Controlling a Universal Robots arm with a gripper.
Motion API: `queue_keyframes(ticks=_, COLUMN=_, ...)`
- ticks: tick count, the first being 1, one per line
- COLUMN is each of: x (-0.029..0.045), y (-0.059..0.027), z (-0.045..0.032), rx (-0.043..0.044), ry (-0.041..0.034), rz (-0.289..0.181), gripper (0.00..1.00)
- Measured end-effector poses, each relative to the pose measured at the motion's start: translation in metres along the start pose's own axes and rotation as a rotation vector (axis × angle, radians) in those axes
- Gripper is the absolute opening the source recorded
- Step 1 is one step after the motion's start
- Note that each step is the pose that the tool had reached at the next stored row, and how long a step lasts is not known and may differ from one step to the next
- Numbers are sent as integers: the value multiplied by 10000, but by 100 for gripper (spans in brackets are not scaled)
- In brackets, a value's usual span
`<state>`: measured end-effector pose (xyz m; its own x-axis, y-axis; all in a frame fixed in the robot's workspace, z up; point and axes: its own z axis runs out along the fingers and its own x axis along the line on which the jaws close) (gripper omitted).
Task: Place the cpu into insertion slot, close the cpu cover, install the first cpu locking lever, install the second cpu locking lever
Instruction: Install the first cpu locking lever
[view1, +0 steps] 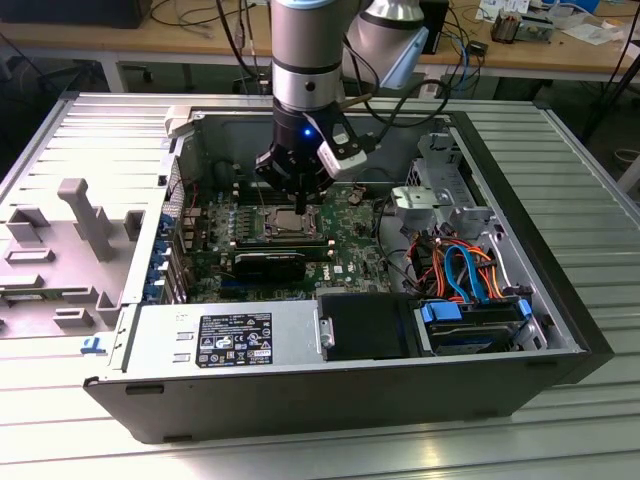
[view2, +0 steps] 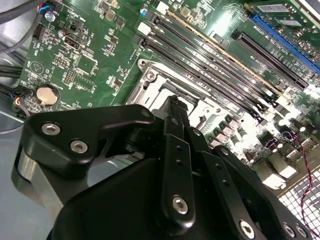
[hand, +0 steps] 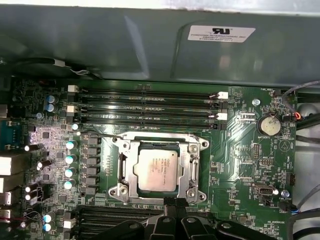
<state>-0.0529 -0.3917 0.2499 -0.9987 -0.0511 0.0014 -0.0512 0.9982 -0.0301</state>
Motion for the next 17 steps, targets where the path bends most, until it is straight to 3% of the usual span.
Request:
queue_keyframes(ticks=12, x=17, y=0, z=-48, rx=-1, ry=-4, rz=0, gripper=11)
queue_keyframes(ticks=17, x=109, y=4, z=-49, rx=1, ry=-23, rz=0, gripper=11)
